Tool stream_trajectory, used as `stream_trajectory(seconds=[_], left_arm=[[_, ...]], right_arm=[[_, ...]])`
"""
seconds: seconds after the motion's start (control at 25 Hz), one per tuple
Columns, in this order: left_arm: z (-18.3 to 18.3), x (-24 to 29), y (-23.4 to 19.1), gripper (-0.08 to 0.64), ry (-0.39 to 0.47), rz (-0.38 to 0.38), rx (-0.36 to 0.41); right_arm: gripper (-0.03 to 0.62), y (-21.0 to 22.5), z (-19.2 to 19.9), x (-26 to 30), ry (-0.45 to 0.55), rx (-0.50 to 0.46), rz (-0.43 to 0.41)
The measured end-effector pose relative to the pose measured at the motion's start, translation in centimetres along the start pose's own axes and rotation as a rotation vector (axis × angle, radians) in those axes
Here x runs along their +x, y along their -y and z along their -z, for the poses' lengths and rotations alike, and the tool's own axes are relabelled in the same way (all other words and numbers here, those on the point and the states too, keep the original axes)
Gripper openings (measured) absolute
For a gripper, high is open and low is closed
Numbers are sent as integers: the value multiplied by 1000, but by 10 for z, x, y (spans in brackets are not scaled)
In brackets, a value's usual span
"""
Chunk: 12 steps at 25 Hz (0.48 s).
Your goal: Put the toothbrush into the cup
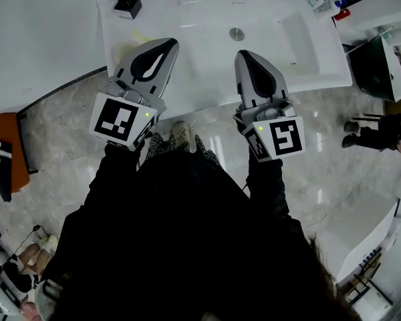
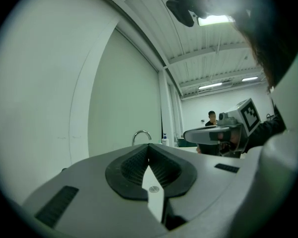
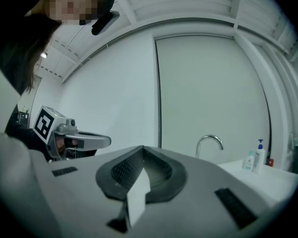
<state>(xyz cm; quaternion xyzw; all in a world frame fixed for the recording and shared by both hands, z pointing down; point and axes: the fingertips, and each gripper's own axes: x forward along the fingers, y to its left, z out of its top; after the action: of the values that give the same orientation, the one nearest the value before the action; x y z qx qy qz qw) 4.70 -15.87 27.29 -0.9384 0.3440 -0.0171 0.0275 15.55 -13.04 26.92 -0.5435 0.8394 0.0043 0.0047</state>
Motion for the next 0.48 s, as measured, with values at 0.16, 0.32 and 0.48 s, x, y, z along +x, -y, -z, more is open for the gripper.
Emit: stream_trajectory(seconds=[0.16, 0.32, 0.48], left_arm=[[-4, 2, -19, 8, -1, -56, 14], [-7, -7, -36, 8, 2, -118, 15], [-4, -25, -54, 8, -9, -199, 8]], right_arm=[[5, -7, -6, 28, 29, -12, -84], [5, -15, -7, 50, 25, -20, -145], [5, -30, -6, 68, 29, -19, -220]])
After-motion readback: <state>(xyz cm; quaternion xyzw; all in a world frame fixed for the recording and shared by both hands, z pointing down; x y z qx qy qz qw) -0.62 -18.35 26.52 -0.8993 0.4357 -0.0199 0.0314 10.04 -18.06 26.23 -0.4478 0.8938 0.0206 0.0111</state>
